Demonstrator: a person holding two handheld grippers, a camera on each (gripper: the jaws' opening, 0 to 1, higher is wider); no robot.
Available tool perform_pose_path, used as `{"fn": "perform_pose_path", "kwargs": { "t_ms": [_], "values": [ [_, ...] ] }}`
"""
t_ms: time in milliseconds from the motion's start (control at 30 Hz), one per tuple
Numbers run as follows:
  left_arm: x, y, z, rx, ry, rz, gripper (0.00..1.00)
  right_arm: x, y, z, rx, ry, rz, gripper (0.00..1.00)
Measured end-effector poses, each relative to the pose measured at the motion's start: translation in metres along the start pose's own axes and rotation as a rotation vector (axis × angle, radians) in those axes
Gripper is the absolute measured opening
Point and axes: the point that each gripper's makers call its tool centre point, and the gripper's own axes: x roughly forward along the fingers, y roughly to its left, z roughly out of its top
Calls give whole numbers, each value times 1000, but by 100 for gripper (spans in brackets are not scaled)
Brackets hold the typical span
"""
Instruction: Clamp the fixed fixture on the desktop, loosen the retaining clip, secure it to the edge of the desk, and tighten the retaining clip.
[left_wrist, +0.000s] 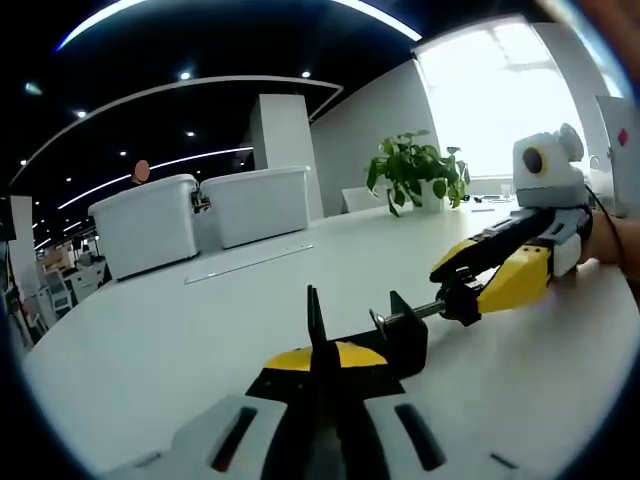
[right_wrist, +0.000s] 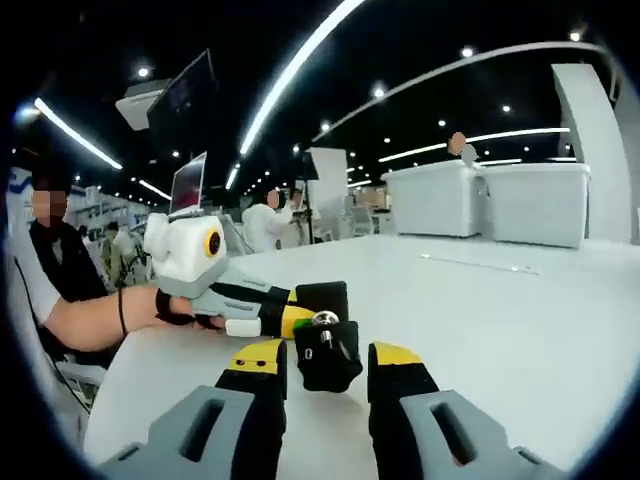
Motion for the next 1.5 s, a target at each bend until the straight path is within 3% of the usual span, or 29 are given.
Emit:
{"fn": "perform_pose_path", "kwargs": {
  "t_ms": [33, 167, 333, 467, 533, 567, 633, 667, 700, 900, 967, 1167, 1333, 1500],
  "values": [
    [0, 0, 0, -1, 1, -2, 5, 0, 1, -2, 49, 10, 6, 27],
    [0, 0, 1, 1, 0, -1, 5, 4, 4, -4, 77, 29, 22, 25],
    [0, 1, 1, 1, 0, -1, 5, 3, 7, -5, 30, 23, 24, 25],
    [0, 1, 1, 0, 0, -1, 5, 3, 10, -2, -156, 21, 2, 25],
    [0, 1, 1, 0, 0, -1, 5, 3, 13, -1, -330, 23, -13, 25],
    [0, 1, 1, 1, 0, -1, 5, 4, 15, 0, -479, 29, -17, 25],
    [0, 1, 1, 1, 0, 0, 5, 4, 20, -1, -681, 35, -40, 25],
    [0, 1, 1, 1, -1, 0, 5, 4, 21, -2, -748, 46, -47, 25],
    [0, 2, 1, 1, -1, 0, 5, 5, 20, -3, -748, 47, -54, 25],
    [0, 1, 1, -1, -1, -1, 5, 5, 16, -3, -651, 36, -55, 25],
    [0, 1, 1, -1, -1, -2, 5, 5, 17, -3, -525, 28, -52, 26],
    [1, 1, 1, -2, -1, -2, 5, -5, 0, 19, -11, -70, -18, 32],
    [0, 1, 0, -4, 0, -2, 5, -9, -11, 11, 233, -63, -18, 30],
    [0, 0, 0, -4, 0, -2, 5, -2, 0, -2, 245, -16, 14, 29]
  ]
}}
